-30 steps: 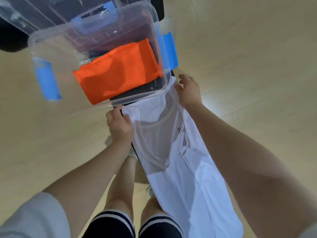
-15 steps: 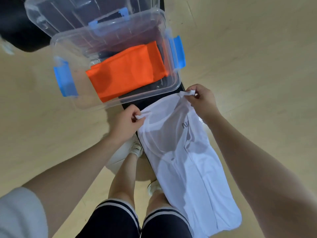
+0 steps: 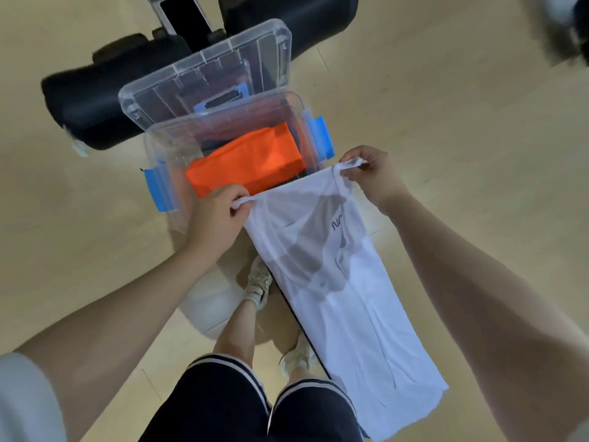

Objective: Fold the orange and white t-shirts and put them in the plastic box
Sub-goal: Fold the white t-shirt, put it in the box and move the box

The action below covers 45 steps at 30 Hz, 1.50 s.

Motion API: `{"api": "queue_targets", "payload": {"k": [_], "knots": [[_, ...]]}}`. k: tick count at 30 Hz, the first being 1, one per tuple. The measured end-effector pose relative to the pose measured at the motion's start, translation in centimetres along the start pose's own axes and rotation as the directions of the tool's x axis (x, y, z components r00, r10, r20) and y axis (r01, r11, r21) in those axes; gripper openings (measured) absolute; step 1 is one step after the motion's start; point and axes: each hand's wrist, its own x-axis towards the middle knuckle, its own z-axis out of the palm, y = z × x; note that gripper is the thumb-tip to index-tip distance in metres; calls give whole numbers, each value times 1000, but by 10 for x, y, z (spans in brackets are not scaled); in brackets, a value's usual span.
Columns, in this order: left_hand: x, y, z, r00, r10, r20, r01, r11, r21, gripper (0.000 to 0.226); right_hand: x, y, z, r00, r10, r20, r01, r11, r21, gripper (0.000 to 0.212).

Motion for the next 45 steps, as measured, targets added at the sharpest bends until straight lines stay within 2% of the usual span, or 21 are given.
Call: {"api": "queue_targets", "payload": {"k": [4,8,13,17,20,23,25,27,29,30,32,34,36,39,40,41,43,45], "knots": [[1,-2,1,998,59,-6,-60,998,-12,5,7,0,6,999,-44,-30,43,999,-26,35],[-22,2,29,985,123,121,-125,992,11,7,-15,30,5,997,-21,-75,15,997,-78,35],[-76,4,83,955,190,228,-204,978,41,7,-69,100,0,990,39,-136,-61,984,-164,26],[-127,-2,140,946,126,300,-150,987,56,6,-112,171,-5,985,129,-118,-153,961,-230,12],[-162,-6,182,947,88,310,-87,996,-17,4,-132,220,-2,959,264,-106,-276,953,-122,32],[-188,-5,219,954,-117,275,164,974,-155,10,-143,254,1,941,325,-92,-333,939,-92,34],[-198,-3,237,911,-341,233,399,872,-283,15,-143,266,5,933,347,-91,-353,934,-49,28],[-201,0,249,829,-531,177,548,706,-449,14,-139,270,9,907,405,-115,-400,914,60,16],[-202,5,253,728,-679,97,596,558,-577,9,-137,272,11,905,399,-148,-391,917,83,9],[-201,7,254,688,-723,63,603,521,-604,13,-136,271,10,907,386,-167,-376,923,86,7],[-201,11,258,650,-759,48,608,480,-632,22,-136,270,7,904,380,-195,-356,922,151,18],[-203,13,262,608,-784,122,625,378,-683,30,-140,273,4,901,390,-191,-342,908,240,25],[-209,12,267,548,-797,255,692,261,-673,32,-146,282,4,887,415,-201,-357,894,272,26],[-222,7,272,458,-744,487,800,105,-591,16,-150,293,4,844,467,-263,-426,882,200,15],[-225,4,272,449,-731,514,835,139,-532,9,-151,295,2,834,469,-291,-456,882,114,17],[-227,1,273,458,-736,499,862,231,-451,7,-152,296,0,832,456,-314,-475,880,20,26],[-231,-5,272,486,-753,444,872,380,-310,16,-161,295,-4,837,425,-346,-479,874,-85,34],[-234,-2,266,489,-754,438,872,410,-267,16,-183,295,-7,835,418,-357,-481,870,-108,31]]}}
